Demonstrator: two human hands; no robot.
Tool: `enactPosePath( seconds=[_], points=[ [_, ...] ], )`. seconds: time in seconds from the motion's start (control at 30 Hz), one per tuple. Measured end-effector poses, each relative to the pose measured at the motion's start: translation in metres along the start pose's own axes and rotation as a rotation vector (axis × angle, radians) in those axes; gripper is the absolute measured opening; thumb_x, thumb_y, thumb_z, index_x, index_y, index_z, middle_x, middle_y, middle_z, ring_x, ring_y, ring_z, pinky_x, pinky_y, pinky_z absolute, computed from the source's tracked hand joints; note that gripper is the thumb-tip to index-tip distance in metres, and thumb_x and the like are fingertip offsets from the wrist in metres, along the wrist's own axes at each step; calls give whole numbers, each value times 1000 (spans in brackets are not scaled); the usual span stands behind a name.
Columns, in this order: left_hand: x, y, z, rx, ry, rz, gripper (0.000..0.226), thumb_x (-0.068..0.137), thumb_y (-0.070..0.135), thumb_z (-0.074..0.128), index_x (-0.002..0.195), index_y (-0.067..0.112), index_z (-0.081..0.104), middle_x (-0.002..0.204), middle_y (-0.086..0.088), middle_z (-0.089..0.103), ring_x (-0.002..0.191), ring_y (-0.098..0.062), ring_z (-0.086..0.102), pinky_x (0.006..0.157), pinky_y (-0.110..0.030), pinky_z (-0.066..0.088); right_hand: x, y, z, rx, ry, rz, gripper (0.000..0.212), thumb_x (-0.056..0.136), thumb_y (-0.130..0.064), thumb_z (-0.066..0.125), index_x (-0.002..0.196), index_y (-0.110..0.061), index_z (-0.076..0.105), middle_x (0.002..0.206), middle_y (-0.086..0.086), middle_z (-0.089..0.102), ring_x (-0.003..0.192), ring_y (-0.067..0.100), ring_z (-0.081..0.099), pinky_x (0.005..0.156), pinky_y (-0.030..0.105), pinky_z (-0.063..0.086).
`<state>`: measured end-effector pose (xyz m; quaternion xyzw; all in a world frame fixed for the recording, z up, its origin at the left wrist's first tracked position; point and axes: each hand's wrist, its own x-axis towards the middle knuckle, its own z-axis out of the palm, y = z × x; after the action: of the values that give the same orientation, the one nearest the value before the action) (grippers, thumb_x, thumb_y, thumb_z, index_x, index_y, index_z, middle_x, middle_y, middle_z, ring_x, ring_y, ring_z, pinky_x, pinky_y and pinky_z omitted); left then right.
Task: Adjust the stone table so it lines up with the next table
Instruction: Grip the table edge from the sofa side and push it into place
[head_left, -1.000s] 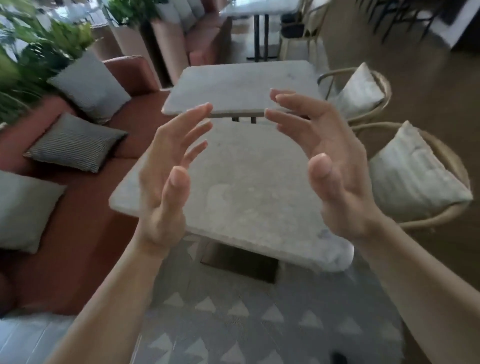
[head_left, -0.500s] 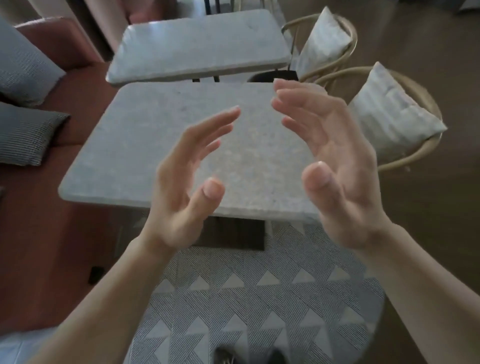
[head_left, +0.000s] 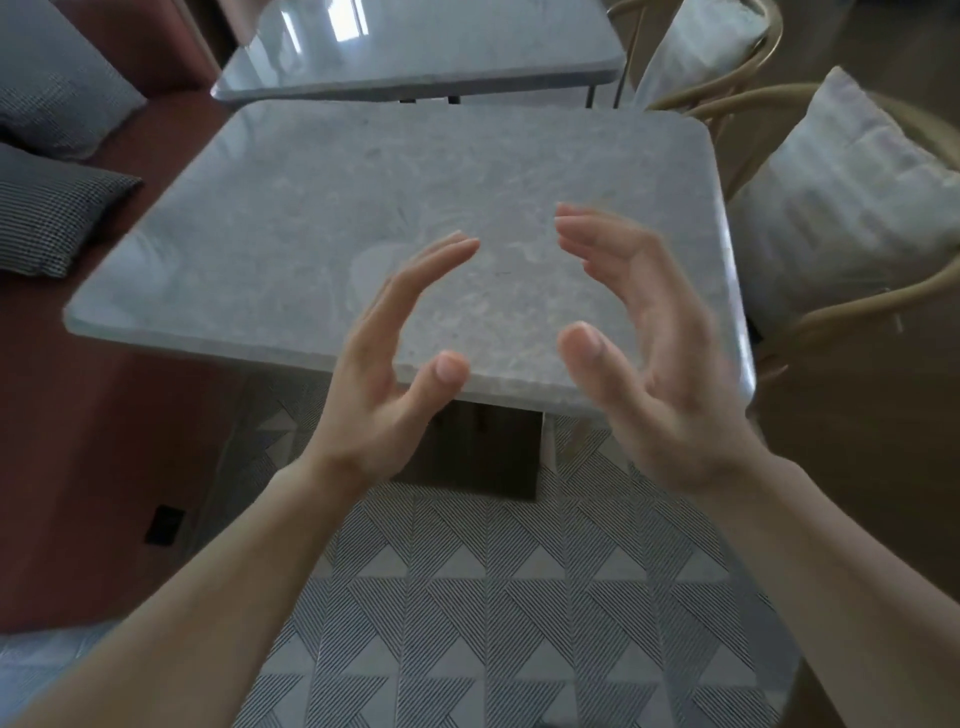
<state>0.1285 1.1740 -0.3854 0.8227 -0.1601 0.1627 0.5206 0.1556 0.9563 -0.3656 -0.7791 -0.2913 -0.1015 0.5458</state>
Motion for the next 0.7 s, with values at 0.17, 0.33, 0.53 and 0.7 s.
enactPosePath(
  seconds=[0.17, 0.33, 0.53, 0.7],
  points=[
    [4, -77, -18, 363, -120, -212, 105, 77, 101, 40, 163, 43, 28, 178, 2, 27, 168, -20, 20, 135, -60, 17, 10, 59, 52, -319, -147, 151, 95, 92, -75, 57, 163, -13, 40, 173, 4, 39, 161, 17, 36, 127, 20, 28],
    [10, -148, -46, 641, -359, -431, 111, 52, 116, 28, 150, 77, -7, 183, 9, -3, 169, -31, -10, 135, -59, -7, 11, 119, 85, -765, -446, 220, 120, 81, -96, 28, 173, -21, 12, 184, 6, 7, 172, 28, 5, 139, 43, 1],
    [16, -202, -83, 916, -502, -390, 116, 42, 119, 18, 142, 79, -24, 180, 17, -12, 168, -40, -13, 133, -59, -11, 15, 155, 89, -1041, -548, 199, 120, 78, -102, 2, 173, -28, -4, 185, 9, 0, 172, 34, 1, 138, 49, 1],
    [23, -220, -96, 1046, -534, -249, 115, 55, 116, 20, 152, 70, -22, 182, 6, -7, 166, -51, 1, 132, -67, -2, 16, 152, 91, -1105, -551, 169, 115, 85, -96, 10, 173, -21, 19, 180, 15, 24, 167, 41, 26, 135, 56, 20]
  ],
)
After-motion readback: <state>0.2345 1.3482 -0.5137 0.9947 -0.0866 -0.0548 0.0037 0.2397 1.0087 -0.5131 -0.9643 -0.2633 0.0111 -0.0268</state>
